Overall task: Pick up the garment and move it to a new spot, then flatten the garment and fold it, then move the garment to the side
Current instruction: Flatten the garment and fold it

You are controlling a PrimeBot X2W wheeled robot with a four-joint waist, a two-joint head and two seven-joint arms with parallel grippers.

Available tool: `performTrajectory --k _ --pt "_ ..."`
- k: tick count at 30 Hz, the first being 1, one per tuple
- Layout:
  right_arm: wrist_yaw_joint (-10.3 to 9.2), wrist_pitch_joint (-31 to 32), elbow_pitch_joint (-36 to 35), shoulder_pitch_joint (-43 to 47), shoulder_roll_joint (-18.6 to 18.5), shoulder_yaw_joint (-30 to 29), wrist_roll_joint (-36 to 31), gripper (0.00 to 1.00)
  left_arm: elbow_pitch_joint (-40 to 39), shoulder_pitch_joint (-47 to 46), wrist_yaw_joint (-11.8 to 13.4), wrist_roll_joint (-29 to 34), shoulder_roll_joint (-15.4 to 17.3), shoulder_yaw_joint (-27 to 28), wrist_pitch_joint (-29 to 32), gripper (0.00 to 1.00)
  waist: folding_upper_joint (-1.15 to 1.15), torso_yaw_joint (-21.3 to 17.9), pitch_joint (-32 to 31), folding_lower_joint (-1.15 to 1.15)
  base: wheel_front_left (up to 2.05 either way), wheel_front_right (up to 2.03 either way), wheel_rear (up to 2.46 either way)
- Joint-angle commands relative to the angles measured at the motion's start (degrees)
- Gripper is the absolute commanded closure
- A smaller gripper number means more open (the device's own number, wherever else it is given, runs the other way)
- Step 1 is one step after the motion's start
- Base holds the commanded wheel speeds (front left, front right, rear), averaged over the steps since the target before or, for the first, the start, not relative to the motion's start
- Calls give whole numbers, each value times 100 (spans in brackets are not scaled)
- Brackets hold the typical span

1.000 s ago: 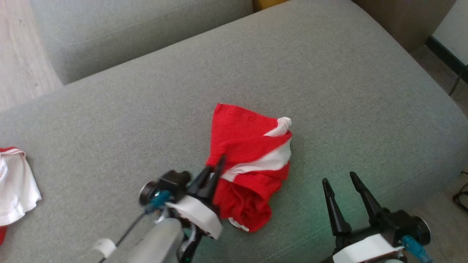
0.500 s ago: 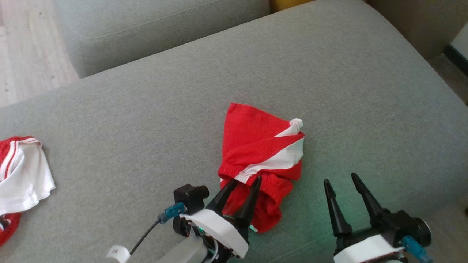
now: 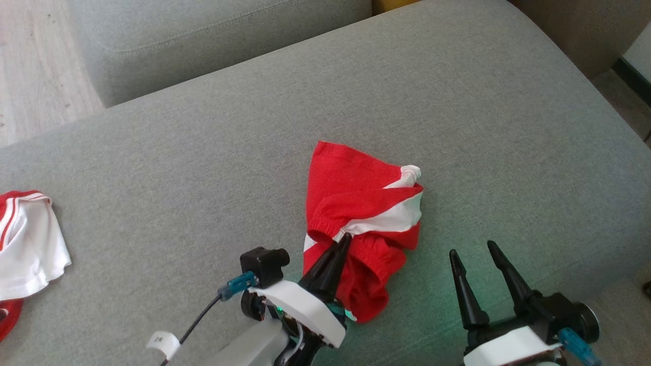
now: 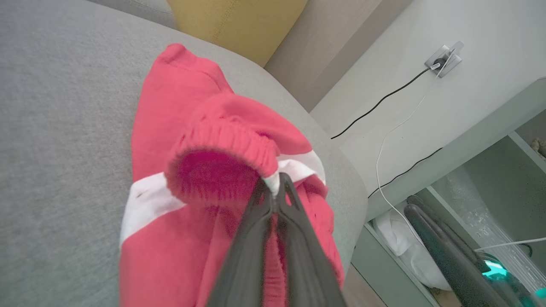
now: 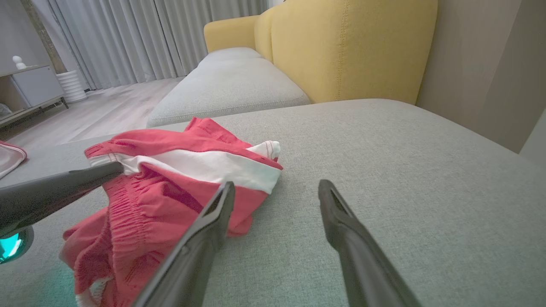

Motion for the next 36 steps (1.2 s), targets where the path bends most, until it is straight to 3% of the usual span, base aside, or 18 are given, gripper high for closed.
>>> performTrajectory --k 1,6,10,14,21,24,26,29,36 --pt "42 -23 -156 -218 -34 118 14 0 -130 -240 9 61 -9 199 -30 100 0 -13 -1 0 0 0 0" --pt "42 -23 -168 -154 -34 36 33 0 -336 -318 9 274 17 292 -30 100 0 35 -60 0 0 0 0" --pt "42 -23 -184 -75 -34 -55 71 0 -752 -558 9 434 340 211 -30 100 0 209 -141 0 0 0 0" --pt "42 -23 -188 -42 -34 -69 99 0 -1278 -1009 9 455 987 -103 -20 100 0 435 -250 0 0 0 0" --pt "42 -23 -200 30 -34 -48 215 0 -2261 -1874 9 349 2477 -450 378 100 0 862 -339 0 0 0 0" --pt "42 -23 -185 12 -34 -42 269 0 -2207 -2119 15 661 3082 -500 477 100 0 1081 -258 0 0 0 0" --pt "42 -23 -117 -39 -34 23 282 0 -1998 -2233 46 912 3302 -522 451 100 0 1232 -163 0 0 0 0" --pt "42 -23 38 -208 -34 196 334 0 -1571 -2397 131 1322 3427 -570 311 100 0 1418 -4 0 0 0 0" --pt "42 -23 945 -1008 -46 692 546 0 -767 -2672 161 1766 3147 -507 33 100 0 1730 343 0 0 0 0"
